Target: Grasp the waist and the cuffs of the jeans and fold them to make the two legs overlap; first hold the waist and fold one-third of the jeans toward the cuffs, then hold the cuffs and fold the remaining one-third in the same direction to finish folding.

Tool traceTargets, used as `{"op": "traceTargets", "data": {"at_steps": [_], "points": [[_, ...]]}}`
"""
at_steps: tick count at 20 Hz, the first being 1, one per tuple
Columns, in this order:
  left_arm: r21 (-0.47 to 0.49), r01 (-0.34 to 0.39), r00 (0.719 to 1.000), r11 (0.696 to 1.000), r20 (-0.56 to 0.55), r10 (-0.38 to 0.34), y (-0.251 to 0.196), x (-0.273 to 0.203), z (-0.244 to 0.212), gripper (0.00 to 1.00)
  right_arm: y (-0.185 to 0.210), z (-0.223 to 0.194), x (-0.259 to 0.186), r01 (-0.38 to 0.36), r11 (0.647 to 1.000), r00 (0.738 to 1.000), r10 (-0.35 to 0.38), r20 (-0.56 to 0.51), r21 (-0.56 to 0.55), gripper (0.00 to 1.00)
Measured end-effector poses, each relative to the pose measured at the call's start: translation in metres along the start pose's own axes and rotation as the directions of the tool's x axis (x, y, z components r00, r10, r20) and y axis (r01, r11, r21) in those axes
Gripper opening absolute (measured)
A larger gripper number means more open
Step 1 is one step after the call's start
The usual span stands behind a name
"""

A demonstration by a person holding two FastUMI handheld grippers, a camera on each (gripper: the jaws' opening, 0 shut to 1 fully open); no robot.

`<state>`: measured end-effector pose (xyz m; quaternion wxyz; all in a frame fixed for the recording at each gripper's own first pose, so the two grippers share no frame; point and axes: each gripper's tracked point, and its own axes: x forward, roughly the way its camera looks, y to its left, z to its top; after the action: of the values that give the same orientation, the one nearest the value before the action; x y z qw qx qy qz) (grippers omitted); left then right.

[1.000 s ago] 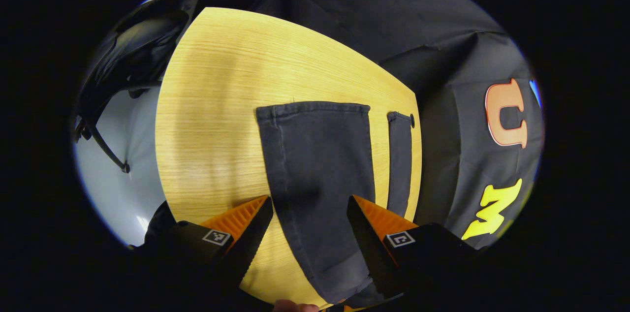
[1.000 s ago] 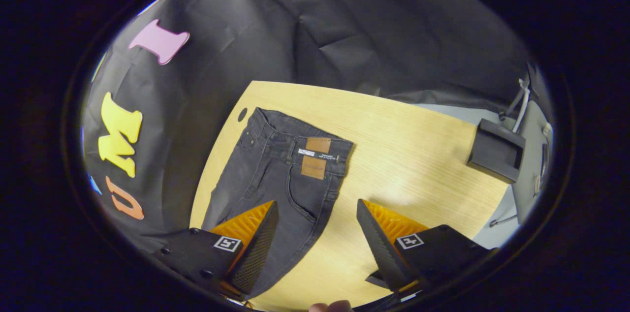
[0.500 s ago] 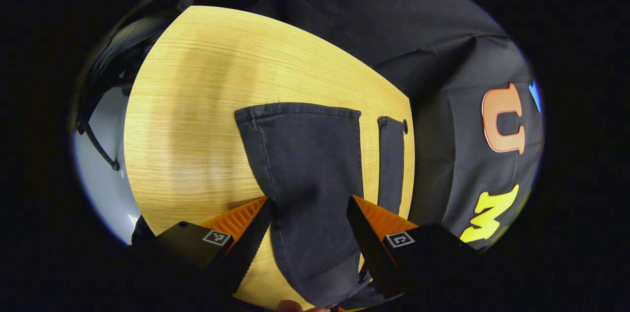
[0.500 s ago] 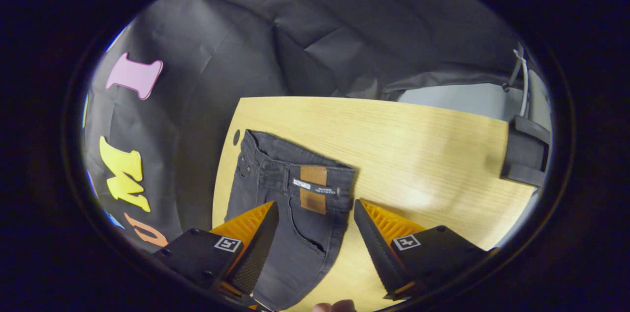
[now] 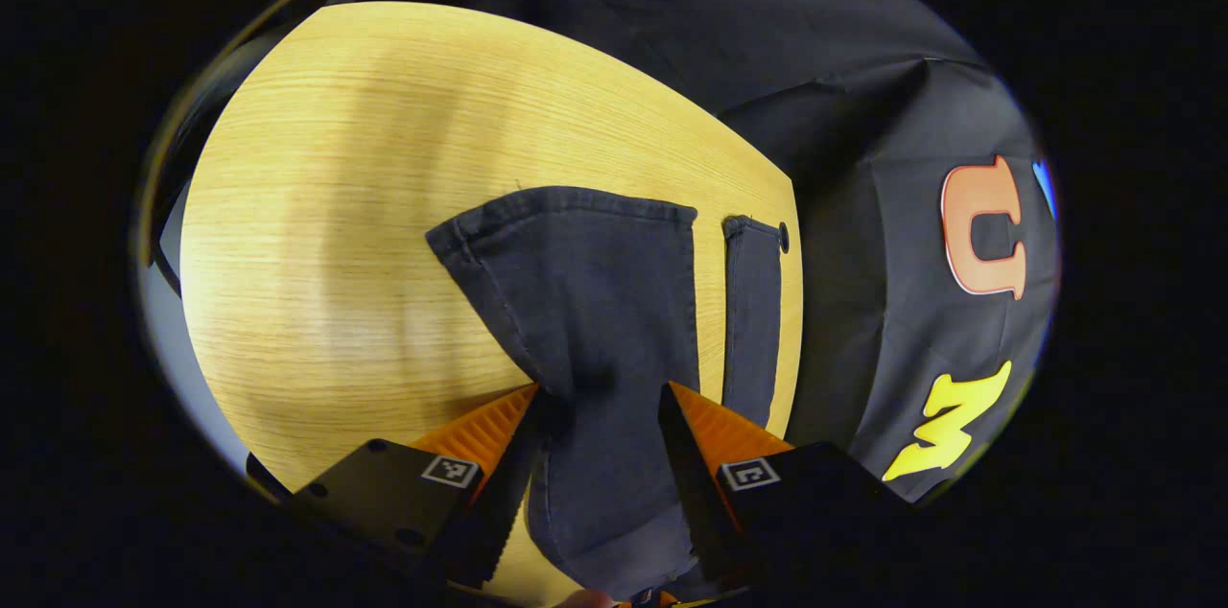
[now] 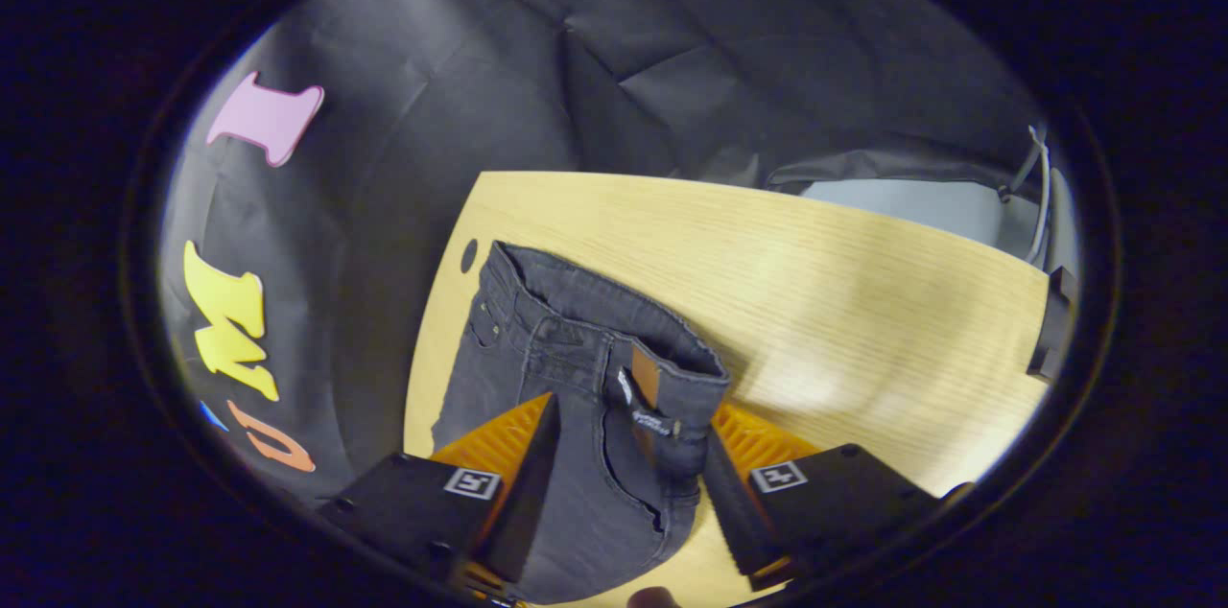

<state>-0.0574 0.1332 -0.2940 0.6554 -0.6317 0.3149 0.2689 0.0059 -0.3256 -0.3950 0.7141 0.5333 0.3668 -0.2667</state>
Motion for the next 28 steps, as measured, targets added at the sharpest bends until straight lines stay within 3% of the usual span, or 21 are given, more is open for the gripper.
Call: {"op": "traceTargets", "data": {"at_steps": [4, 5, 7, 8, 9, 11, 16, 19, 20, 23, 24, 25, 28], "points": [[-0.039, -0.037, 0.999, 0.999, -0.012, 0.036, 0.009, 0.015, 0.001, 0.42, -0.009, 0.0, 0.002, 0.079, 0.995, 0.996, -0.077, -0.038, 0.059, 0.31], [-0.046, -0.035, 0.999, 0.998, -0.01, 0.035, 0.009, 0.015, 0.004, 0.18, -0.009, -0.003, 0.002, 0.078, 0.994, 0.996, -0.074, -0.056, 0.074, 0.2], [-0.035, -0.02, 1.0, 0.999, -0.019, 0.02, 0.004, 0.01, 0.005, 0.13, -0.007, -0.007, -0.001, 0.088, 0.992, 0.994, -0.082, -0.075, 0.087, 0.19], [-0.028, -0.008, 1.0, 1.0, -0.017, 0.008, 0.001, 0.007, 0.006, 0.1, -0.006, -0.006, -0.002, 0.072, 0.992, 0.995, -0.064, -0.081, 0.099, 0.08], [-0.018, 0.004, 1.0, 1.0, -0.016, -0.004, -0.004, 0.005, 0.006, 0.06, -0.003, -0.005, -0.008, 0.058, 0.993, 0.995, -0.05, -0.083, 0.102, 0.11], [0.003, 0.025, 0.999, 1.0, -0.022, -0.025, -0.015, -0.003, 0.005, 0.04, 0.002, -0.004, -0.018, 0.033, 0.995, 0.996, -0.025, -0.088, 0.091, 0.11], [0.06, -0.004, 0.998, 0.998, -0.063, 0.007, -0.047, -0.02, 0.009, 0.04, 0.033, 0.001, -0.044, -0.02, 0.999, 0.993, 0.025, -0.113, 0.047, 0.11], [0.148, 0.001, 0.995, 0.989, -0.098, 0.013, -0.081, -0.023, 0.01, 0.04, 0.069, 0.006, -0.053, -0.062, 0.998, 0.989, 0.064, -0.135, 0.018, 0.11], [0.177, 0.001, 0.994, 0.984, -0.11, 0.019, -0.092, -0.022, 0.013, 0.04, 0.082, 0.008, -0.056, -0.081, 0.997, 0.986, 0.083, -0.142, 0.016, 0.07], [0.217, -0.005, 0.99, 0.976, -0.138, 0.036, -0.125, -0.015, 0.019, 0.04, 0.122, 0.02, -0.061, -0.127, 0.992, 0.98, 0.126, -0.154, 0.005, 0.1], [0.23, -0.008, 0.988, 0.973, -0.147, 0.043, -0.135, -0.01, 0.021, 0.03, 0.134, 0.025, -0.063, -0.14, 0.99, 0.978, 0.139, -0.158, 0.007, 0.06], [0.248, -0.014, 0.986, 0.969, -0.157, 0.054, -0.144, -0.005, 0.023, 0.04, 0.144, 0.03, -0.062, -0.148, 0.989, 0.976, 0.148, -0.161, 0.01, 0.1], [0.304, -0.025, 0.98, 0.952, -0.182, 0.083, -0.168, 0.017, 0.03, 0.04, 0.17, 0.045, -0.047, -0.159, 0.987, 0.972, 0.156, -0.174, 0.0, 0.1]]}}
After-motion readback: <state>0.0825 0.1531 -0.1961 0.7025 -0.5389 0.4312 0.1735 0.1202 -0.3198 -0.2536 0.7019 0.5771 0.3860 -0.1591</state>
